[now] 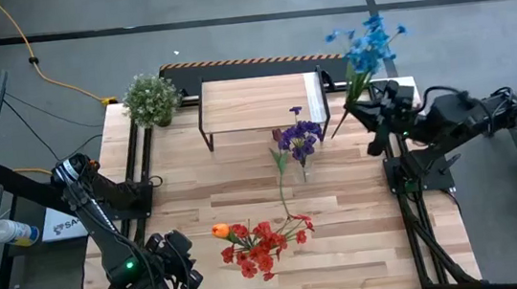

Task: Pick and place flowers into a vace then onto a shelf
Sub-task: Put the blue flowers into the top transparent vase

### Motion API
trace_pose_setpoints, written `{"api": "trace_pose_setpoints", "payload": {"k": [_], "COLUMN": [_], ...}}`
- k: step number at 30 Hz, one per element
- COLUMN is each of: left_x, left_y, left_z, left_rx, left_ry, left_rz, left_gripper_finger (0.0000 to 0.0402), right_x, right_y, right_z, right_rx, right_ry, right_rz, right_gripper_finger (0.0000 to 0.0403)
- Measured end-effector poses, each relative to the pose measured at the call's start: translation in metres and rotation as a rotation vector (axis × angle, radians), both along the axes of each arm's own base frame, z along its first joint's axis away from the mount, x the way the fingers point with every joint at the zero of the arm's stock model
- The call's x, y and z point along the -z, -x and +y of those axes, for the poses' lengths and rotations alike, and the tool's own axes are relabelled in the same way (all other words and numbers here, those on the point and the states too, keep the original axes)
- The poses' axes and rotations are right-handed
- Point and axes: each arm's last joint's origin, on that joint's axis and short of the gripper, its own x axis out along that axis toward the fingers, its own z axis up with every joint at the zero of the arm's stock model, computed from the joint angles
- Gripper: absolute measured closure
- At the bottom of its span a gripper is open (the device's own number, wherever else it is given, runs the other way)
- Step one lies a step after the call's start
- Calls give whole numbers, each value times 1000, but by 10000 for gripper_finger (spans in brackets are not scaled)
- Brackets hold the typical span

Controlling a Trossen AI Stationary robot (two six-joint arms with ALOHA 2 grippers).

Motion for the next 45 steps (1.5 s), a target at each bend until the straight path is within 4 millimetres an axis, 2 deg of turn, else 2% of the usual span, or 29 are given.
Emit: {"api": "trace_pose_setpoints", "payload": {"k": [6, 16, 30, 39, 45], "left_x": [0, 0, 0, -1, -1], "left_y": [-1, -2, -2, -2, -2], "left_z": [-1, -2, -2, -2, -2], "left_rx": [-1, -1, -2, -7, -9], "left_ry": [14, 27, 27, 18, 19], "left_rz": [-8, -17, -17, -33, -34], "left_gripper_finger": [263, 263, 263, 263, 263], "right_x": [2, -1, 16, 41, 49], "right_y": [-6, 16, 37, 37, 29], "right_z": [6, 24, 49, 62, 74], "right_rx": [-33, -122, -13, 104, 145], "right_ry": [14, 1, 48, 81, 136], "right_rz": [22, -1, 116, 140, 153], "right_gripper_finger": [393, 395, 397, 395, 396]}}
